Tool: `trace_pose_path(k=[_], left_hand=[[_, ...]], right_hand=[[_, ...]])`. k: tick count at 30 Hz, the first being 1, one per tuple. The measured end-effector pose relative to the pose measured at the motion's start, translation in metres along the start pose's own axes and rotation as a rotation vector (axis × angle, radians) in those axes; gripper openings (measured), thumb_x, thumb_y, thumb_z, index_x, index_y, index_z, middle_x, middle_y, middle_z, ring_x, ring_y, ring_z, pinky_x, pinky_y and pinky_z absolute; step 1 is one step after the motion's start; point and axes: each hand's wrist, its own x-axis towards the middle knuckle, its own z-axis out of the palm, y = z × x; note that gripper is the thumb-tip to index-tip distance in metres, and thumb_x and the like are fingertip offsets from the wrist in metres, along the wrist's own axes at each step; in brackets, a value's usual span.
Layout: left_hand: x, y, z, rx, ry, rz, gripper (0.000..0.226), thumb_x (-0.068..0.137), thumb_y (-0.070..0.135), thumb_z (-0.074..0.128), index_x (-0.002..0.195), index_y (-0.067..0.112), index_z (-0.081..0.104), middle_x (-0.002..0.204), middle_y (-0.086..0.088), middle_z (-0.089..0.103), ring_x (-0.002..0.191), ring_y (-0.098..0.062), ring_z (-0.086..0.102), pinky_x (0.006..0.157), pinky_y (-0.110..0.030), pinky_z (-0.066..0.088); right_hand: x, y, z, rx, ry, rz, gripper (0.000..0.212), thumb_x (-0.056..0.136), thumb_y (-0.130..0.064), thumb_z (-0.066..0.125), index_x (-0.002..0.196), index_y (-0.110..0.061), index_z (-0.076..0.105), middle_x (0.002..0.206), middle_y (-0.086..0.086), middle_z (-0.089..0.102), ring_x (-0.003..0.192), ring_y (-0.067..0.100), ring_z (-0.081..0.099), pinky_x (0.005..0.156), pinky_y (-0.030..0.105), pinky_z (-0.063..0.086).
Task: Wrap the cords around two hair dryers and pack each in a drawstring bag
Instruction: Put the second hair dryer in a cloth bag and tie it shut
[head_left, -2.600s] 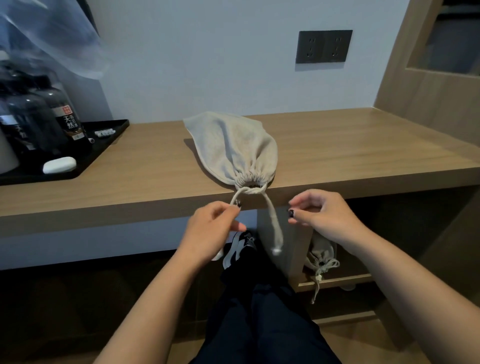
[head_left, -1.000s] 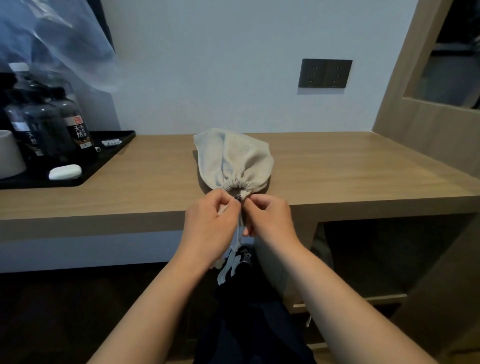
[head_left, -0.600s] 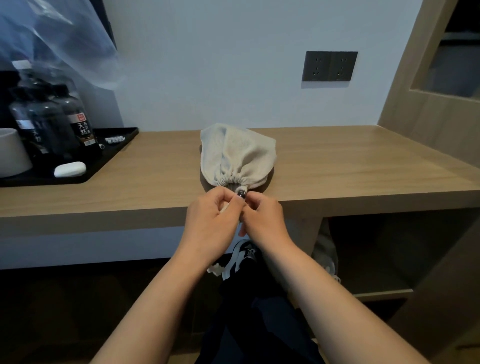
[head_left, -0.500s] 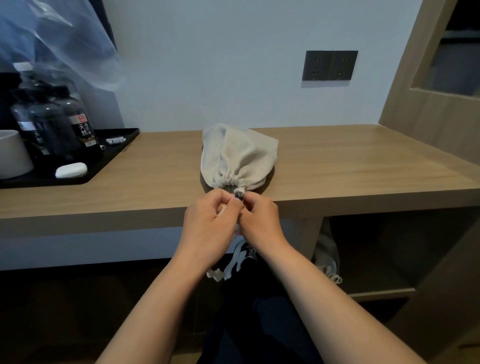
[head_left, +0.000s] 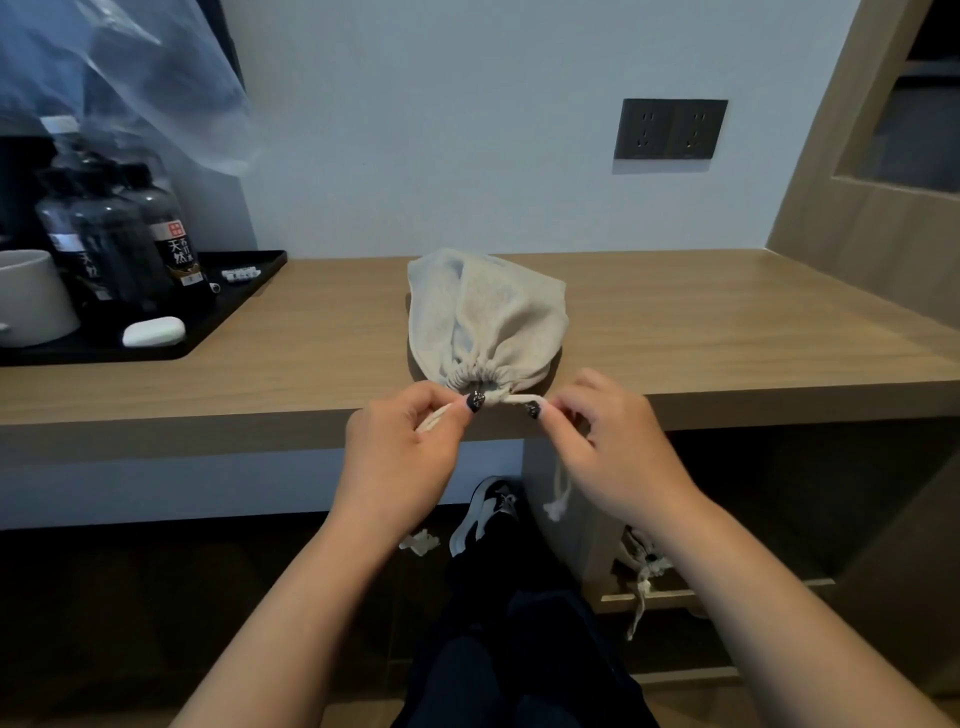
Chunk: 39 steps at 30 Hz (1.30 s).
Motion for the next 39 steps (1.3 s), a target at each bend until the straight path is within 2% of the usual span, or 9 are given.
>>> trace_pose_path(k=[9, 17, 21, 23, 26, 28, 32, 35, 39], left_hand=[[0.006, -0.016, -0.005, 0.077, 0.004, -0.016, 0.025, 0.089, 0.023, 0.068, 0.067, 0.034, 0.067, 0.041, 0.010, 0.045, 0.042, -0.006, 0.041, 0.041, -0.014, 0.029], [0.009, -0.014, 0.004, 0.001, -0.036, -0.048, 0.024, 0.090, 0.025, 0.066, 0.068, 0.033, 0.067, 0.041, 0.017, 0.046, 0.043, -0.003, 0.040, 0.043, -0.013, 0.030], [0.007, -0.022, -0.001, -0.017, -0.092, -0.063, 0.023, 0.092, 0.022, 0.060, 0.071, 0.024, 0.069, 0.041, 0.016, 0.045, 0.043, -0.004, 0.038, 0.046, -0.016, 0.030], [0.004, -0.028, -0.005, -0.080, -0.097, -0.071, 0.024, 0.093, 0.022, 0.058, 0.072, 0.023, 0.070, 0.044, 0.011, 0.041, 0.043, -0.004, 0.033, 0.048, -0.021, 0.027], [0.000, -0.030, -0.008, -0.126, -0.096, -0.076, 0.025, 0.094, 0.022, 0.058, 0.073, 0.022, 0.070, 0.049, 0.008, 0.038, 0.047, -0.007, 0.032, 0.048, -0.026, 0.027], [0.001, -0.029, -0.008, -0.094, -0.060, -0.060, 0.025, 0.094, 0.021, 0.059, 0.071, 0.021, 0.070, 0.046, 0.009, 0.037, 0.046, -0.005, 0.031, 0.047, -0.022, 0.027], [0.002, -0.024, -0.008, -0.073, -0.020, -0.066, 0.024, 0.092, 0.022, 0.061, 0.069, 0.021, 0.071, 0.042, 0.010, 0.037, 0.042, -0.005, 0.032, 0.044, -0.016, 0.027], [0.001, -0.016, -0.006, -0.240, -0.070, -0.094, 0.025, 0.093, 0.021, 0.059, 0.071, 0.020, 0.070, 0.051, 0.004, 0.044, 0.053, -0.014, 0.038, 0.055, -0.027, 0.033], [0.004, -0.004, -0.008, -0.377, -0.071, -0.052, 0.026, 0.095, 0.023, 0.054, 0.071, 0.018, 0.064, 0.071, 0.005, 0.060, 0.071, -0.008, 0.052, 0.071, -0.027, 0.042]], right_hand=[[-0.006, 0.034, -0.030, -0.278, 0.091, -0.056, 0.021, 0.092, -0.022, 0.060, 0.075, -0.011, 0.068, 0.076, -0.005, 0.052, 0.064, 0.015, 0.051, 0.055, 0.027, 0.039], [-0.009, 0.036, -0.028, -0.186, 0.168, 0.050, 0.024, 0.092, -0.022, 0.059, 0.074, -0.011, 0.069, 0.073, -0.006, 0.052, 0.065, 0.013, 0.052, 0.056, 0.026, 0.039], [-0.013, 0.034, -0.029, 0.133, 0.092, 0.275, 0.021, 0.093, -0.017, 0.059, 0.073, -0.014, 0.069, 0.078, -0.001, 0.061, 0.072, 0.008, 0.056, 0.064, 0.015, 0.039], [-0.017, 0.031, -0.034, 0.415, 0.070, 0.356, 0.018, 0.094, -0.013, 0.058, 0.080, -0.011, 0.069, 0.080, 0.006, 0.068, 0.071, 0.013, 0.064, 0.070, 0.022, 0.049], [-0.021, 0.020, -0.040, 0.630, 0.010, 0.397, 0.017, 0.096, -0.014, 0.054, 0.087, -0.007, 0.066, 0.064, 0.007, 0.063, 0.054, 0.023, 0.057, 0.054, 0.026, 0.049], [-0.020, 0.015, -0.042, 0.582, 0.020, 0.360, 0.018, 0.095, -0.017, 0.055, 0.084, -0.010, 0.067, 0.062, 0.006, 0.056, 0.051, 0.018, 0.046, 0.048, 0.025, 0.040], [-0.017, 0.012, -0.051, 0.393, 0.099, 0.326, 0.017, 0.089, -0.024, 0.063, 0.078, -0.018, 0.074, 0.084, 0.022, 0.067, 0.078, 0.041, 0.058, 0.071, 0.050, 0.050], [-0.013, 0.001, -0.061, 0.373, 0.080, 0.307, 0.016, 0.086, -0.024, 0.067, 0.076, -0.014, 0.074, 0.077, 0.024, 0.064, 0.066, 0.022, 0.051, 0.064, 0.031, 0.042], [-0.007, -0.016, -0.075, 0.372, -0.031, 0.272, 0.015, 0.087, -0.025, 0.067, 0.077, -0.015, 0.073, 0.057, -0.001, 0.055, 0.046, 0.000, 0.043, 0.045, 0.012, 0.034]])
